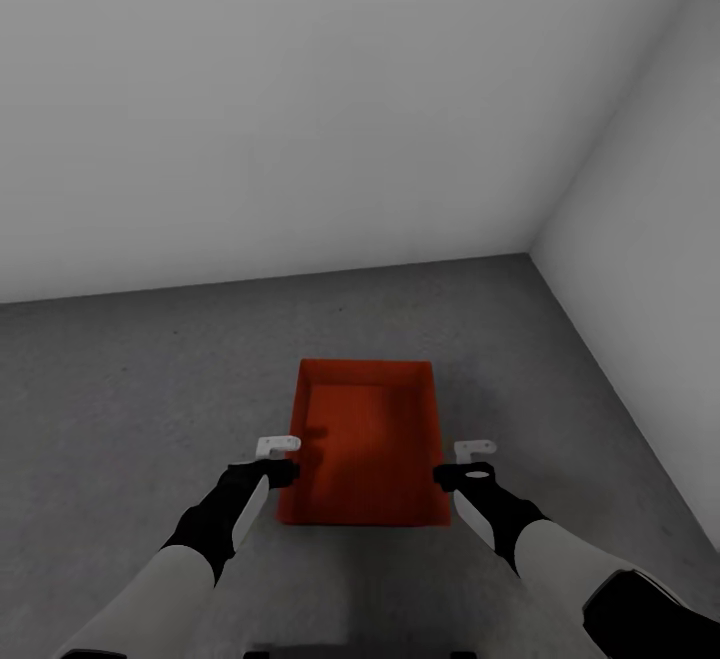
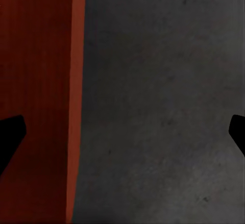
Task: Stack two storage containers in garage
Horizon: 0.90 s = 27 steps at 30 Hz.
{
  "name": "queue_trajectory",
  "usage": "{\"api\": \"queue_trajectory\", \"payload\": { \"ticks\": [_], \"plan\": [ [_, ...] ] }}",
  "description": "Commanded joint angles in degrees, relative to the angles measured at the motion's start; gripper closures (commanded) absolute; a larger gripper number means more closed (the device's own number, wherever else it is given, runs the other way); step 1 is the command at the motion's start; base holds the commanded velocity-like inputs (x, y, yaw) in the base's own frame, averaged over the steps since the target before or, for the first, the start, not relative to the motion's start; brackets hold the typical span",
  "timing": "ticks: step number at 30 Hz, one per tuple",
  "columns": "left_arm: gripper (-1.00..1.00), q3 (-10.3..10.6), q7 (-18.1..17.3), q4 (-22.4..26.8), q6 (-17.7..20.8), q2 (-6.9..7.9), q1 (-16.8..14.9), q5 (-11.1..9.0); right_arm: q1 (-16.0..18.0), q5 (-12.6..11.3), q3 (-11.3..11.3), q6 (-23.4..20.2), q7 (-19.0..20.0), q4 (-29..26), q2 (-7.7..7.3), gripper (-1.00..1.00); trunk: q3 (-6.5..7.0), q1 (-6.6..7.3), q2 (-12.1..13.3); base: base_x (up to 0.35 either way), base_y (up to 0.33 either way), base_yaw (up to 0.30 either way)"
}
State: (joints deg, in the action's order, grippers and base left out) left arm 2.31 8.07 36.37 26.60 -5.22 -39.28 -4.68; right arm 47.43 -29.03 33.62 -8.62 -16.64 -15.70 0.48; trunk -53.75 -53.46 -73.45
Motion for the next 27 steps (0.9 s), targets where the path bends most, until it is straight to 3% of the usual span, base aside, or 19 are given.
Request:
{"api": "queue_trajectory", "payload": {
  "ticks": [1,27],
  "plan": [
    [-1.0,0.3,0.5,0.1,0.3,0.03,0.0,-0.5,0.0,-0.3,0.5,-0.3,-0.4,-0.1,-0.04,-1.0,0.15,0.22,0.4,0.0,0.0,0.0],
    [-1.0,0.4,0.5,0.1,0.2,0.03,0.0,-0.5,0.0,-0.3,0.5,-0.3,-0.5,-0.1,0.04,-1.0,4.82,5.94,10.8,0.0,0.0,0.0]
  ]
}}
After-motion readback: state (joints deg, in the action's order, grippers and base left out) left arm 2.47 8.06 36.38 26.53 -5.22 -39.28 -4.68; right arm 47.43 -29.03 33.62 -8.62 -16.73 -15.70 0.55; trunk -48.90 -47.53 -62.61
